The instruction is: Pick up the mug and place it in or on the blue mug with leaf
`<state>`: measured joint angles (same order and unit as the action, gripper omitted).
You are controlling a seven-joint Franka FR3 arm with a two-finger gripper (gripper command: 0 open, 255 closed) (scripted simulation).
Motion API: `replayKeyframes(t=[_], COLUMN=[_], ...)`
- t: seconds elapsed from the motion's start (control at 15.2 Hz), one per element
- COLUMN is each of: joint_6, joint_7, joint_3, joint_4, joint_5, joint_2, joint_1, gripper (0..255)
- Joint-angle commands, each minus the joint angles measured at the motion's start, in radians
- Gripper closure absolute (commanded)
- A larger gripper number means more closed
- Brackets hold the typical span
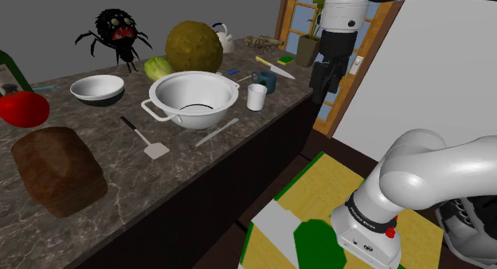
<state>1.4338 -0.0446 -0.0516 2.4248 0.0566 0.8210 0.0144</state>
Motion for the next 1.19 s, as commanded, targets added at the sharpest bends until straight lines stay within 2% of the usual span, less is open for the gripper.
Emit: replayKeyframes(t=[0.0,0.53,1.12], joint_6=[0.000,0.264,0.500], joint_7=[0.000,0.037,0.061], joint_3=[0.000,0.022,0.046], joint_4=[0.000,-0.016,-0.139], joint_5=[0.000,-0.049,-0.094], joint_2=[0.000,-0.240,-0.551], joint_1=[0.000,-0.031,-0.060], gripper=[0,0,0])
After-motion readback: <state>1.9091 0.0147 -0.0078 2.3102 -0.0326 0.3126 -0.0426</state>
